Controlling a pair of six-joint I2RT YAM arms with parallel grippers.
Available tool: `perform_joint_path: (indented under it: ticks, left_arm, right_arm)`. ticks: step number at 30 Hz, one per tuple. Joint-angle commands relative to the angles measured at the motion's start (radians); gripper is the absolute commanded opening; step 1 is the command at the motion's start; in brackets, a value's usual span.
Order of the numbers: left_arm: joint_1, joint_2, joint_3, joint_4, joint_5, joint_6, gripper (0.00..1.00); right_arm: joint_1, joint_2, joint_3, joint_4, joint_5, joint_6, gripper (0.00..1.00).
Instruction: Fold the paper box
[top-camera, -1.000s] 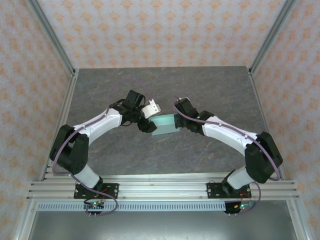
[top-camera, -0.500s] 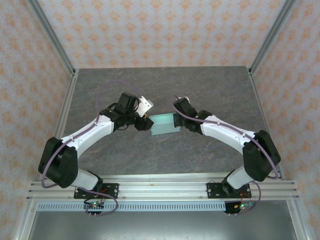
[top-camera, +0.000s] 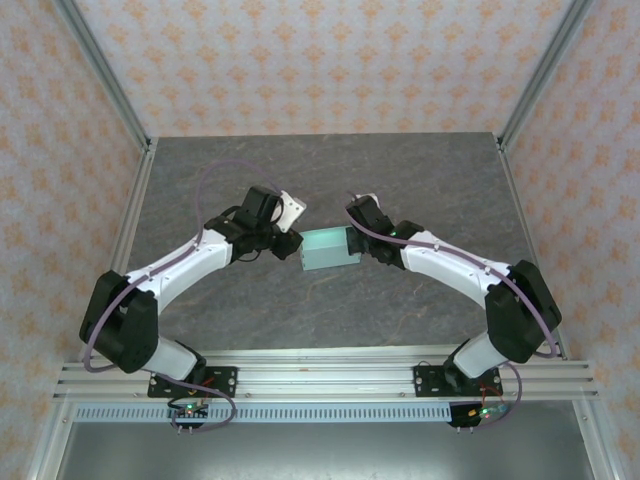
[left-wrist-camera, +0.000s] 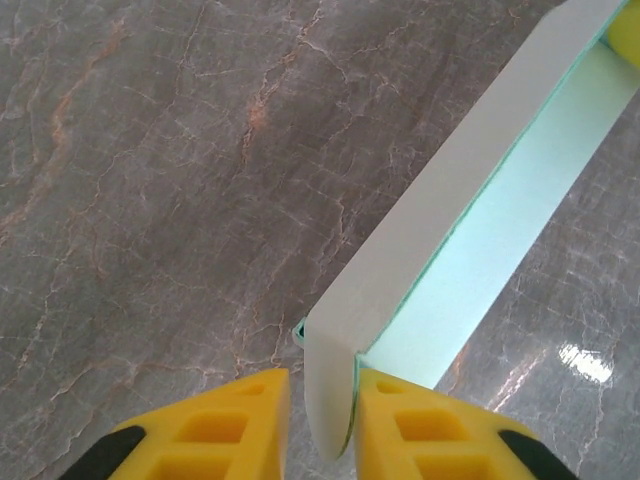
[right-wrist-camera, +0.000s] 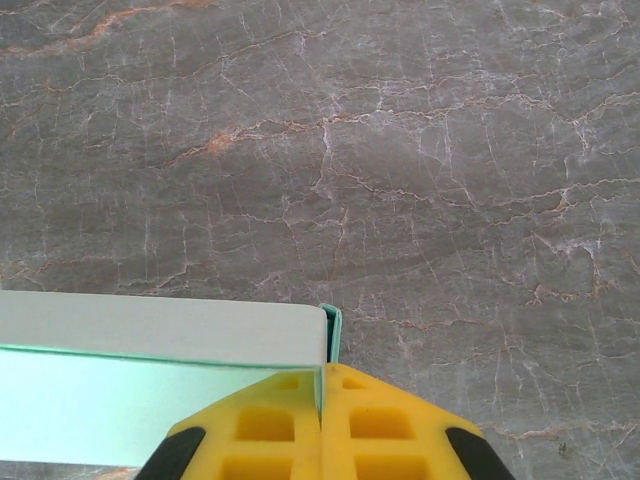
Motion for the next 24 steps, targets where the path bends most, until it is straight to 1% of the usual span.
perform_joint_path:
  ticks: [1,6,12,18,19,24]
  left_arm:
    - [-0.012,0.023,0.041,-0.034,-0.027,-0.013,0.18]
    - [-0.019,0.025,0.06,-0.027,-0.035,-0.074,0.1]
    - [-0.031,0.031,0.076,0.002,-0.045,-0.283,0.04]
    - [-0.043,0.04,0.07,0.056,-0.043,-0.47,0.03]
    - [-0.048,0.04,0.067,0.067,-0.046,-0.5,0.0]
    - [-0.069,0.059,0.079,0.048,-0.128,-0.618,0.0]
  right_arm:
    - [0.008,0.008,0.02,-0.038,0.016,0.02,0.0]
    - [0.014,0.008,0.013,-0.034,0.02,0.028,0.0]
    - [0.03,0.007,-0.003,-0.016,0.036,0.047,0.0]
    - [0.046,0.014,-0.012,-0.004,0.045,0.057,0.0]
    - [0.046,0.017,-0.015,0.0,0.045,0.058,0.0]
    - [0.048,0.023,-0.02,0.007,0.04,0.064,0.0]
